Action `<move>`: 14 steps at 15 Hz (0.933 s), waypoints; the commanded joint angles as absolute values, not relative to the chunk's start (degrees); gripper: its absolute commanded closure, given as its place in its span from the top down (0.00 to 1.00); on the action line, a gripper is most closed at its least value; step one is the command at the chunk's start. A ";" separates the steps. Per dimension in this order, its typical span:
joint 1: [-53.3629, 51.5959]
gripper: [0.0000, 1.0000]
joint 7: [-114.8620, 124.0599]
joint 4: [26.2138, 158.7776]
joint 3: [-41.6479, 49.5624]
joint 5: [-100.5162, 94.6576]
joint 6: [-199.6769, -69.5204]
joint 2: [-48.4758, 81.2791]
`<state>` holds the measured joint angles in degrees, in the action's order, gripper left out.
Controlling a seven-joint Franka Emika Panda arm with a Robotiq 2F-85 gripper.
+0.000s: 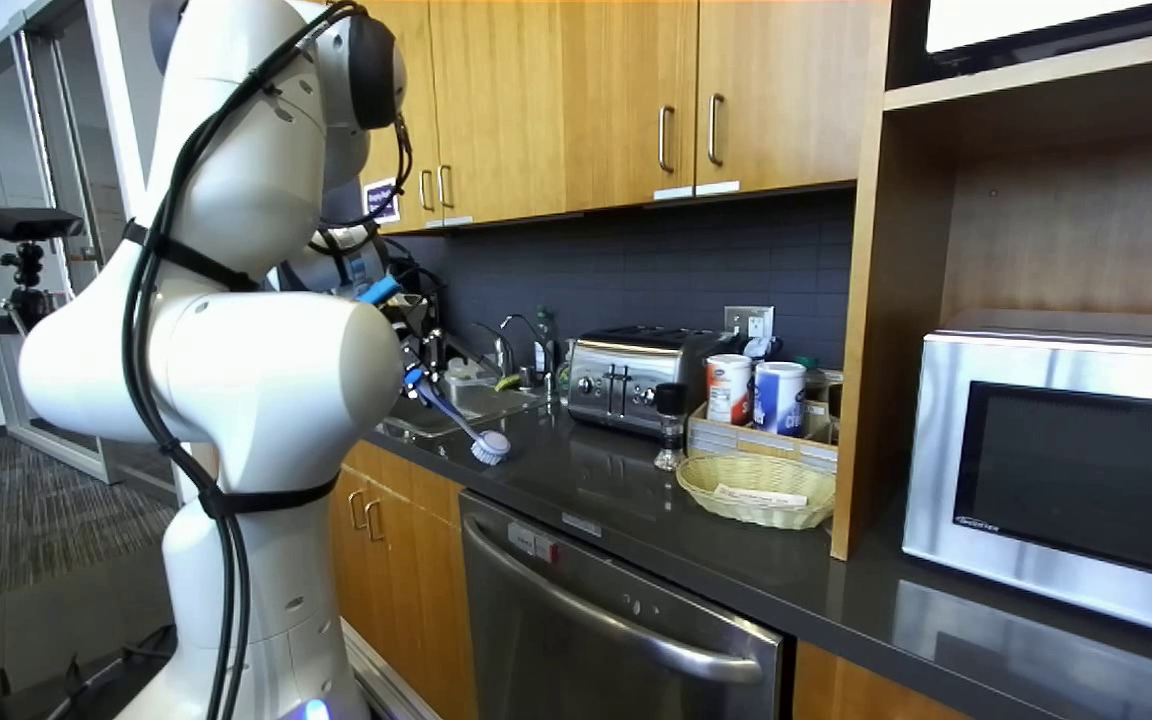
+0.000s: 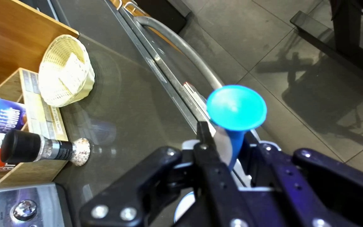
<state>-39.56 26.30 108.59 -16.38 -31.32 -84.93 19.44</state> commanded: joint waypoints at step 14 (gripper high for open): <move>-45.60 0.06 20.91 104.06 -19.08 -38.01 -83.48 24.47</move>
